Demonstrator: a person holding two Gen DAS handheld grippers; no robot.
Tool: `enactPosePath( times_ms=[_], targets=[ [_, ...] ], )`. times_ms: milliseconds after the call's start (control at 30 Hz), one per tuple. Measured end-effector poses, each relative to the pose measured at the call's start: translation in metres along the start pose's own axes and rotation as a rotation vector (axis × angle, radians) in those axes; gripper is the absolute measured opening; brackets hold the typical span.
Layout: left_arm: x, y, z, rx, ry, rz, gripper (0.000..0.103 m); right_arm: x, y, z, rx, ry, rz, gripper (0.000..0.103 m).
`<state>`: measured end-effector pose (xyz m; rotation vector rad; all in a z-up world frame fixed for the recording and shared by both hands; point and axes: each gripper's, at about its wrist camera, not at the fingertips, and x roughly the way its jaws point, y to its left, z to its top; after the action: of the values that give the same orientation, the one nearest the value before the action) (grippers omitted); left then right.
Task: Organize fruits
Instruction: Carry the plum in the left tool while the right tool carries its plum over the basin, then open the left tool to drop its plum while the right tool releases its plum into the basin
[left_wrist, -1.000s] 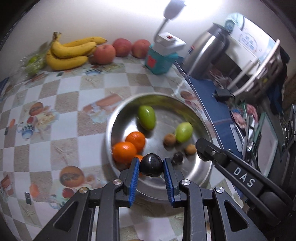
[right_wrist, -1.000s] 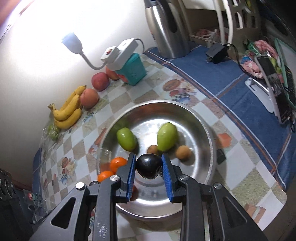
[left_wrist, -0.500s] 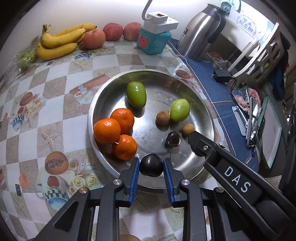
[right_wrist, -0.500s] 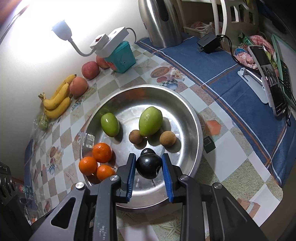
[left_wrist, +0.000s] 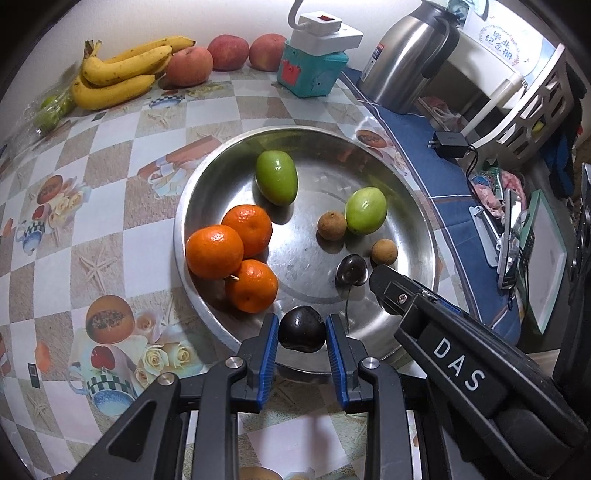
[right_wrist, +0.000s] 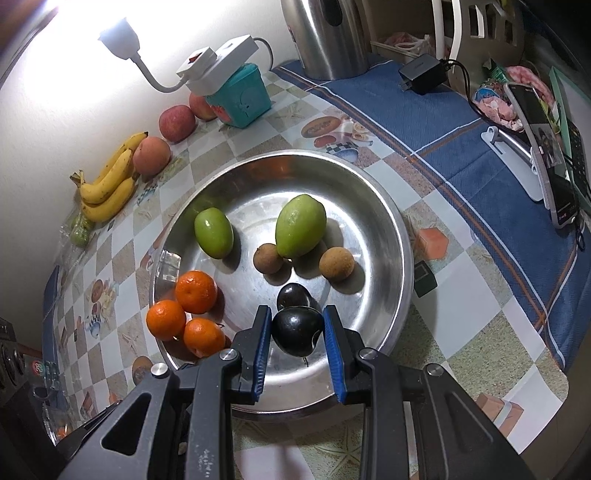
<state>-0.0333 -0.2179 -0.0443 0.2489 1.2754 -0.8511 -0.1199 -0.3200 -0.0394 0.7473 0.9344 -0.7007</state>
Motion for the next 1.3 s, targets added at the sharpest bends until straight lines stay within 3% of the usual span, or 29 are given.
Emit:
enactPosePath(
  times_ms=[1300],
  targets=[
    [0.011, 0.003, 0.002, -0.014, 0.035, 0.021, 0.031, 0.01, -0.002, -0.001, 0.02, 0.035, -0.034, 0.031]
  ],
)
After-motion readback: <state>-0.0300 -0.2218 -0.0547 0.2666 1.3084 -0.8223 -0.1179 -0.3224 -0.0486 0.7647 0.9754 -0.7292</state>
